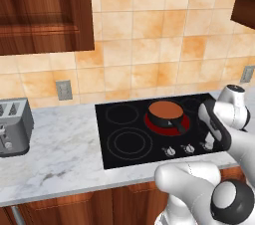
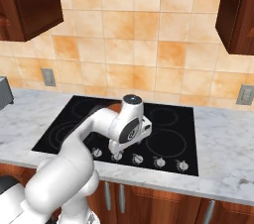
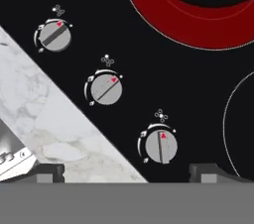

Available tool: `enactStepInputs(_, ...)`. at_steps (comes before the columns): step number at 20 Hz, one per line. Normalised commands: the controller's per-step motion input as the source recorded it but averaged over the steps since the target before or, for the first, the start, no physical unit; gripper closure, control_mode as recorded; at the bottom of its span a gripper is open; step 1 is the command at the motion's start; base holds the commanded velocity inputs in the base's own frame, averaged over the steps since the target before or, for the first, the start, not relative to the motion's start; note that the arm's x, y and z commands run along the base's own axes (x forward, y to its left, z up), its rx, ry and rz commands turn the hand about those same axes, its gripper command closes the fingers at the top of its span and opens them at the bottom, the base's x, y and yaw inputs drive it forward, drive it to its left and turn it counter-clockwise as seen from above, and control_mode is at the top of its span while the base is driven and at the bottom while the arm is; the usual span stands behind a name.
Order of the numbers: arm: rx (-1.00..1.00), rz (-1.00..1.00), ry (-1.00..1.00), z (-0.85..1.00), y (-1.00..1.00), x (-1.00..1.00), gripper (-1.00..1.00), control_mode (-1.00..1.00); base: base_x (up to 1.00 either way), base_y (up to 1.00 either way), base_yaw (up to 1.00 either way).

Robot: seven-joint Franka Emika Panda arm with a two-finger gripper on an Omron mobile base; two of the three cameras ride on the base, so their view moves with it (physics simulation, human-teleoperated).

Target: Wait until the marinara sauce is simmered to a deep red color and then turn off the stove.

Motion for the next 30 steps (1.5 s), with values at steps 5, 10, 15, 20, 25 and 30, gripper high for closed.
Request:
enactStepInputs(5, -0.03, 0.00, 0.00, -0.37, -0.12, 0.00, -1.00, -1.00, 0.00, 0.00, 0.00)
enactStepInputs(10, -0.01, 0.00, 0.01, -0.12, -0.09, 0.00, -1.00, -1.00, 0.00, 0.00, 0.00)
enactStepInputs(15, 0.00, 0.00, 0.03, -0.04, -0.01, 0.02, -1.00, -1.00, 0.00, 0.00, 0.00)
enactStepInputs(20, 0.00, 0.00, 0.03, -0.05, -0.01, 0.09, -1.00, -1.00, 0.00, 0.00, 0.00)
enactStepInputs(25, 0.00, 0.00, 0.01, -0.14, -0.02, 0.09, -1.00, -1.00, 0.00, 0.00, 0.00)
enactStepInputs(30, 0.00, 0.00, 0.03, -0.18, -0.07, 0.03, -1.00, -1.00, 0.00, 0.00, 0.00)
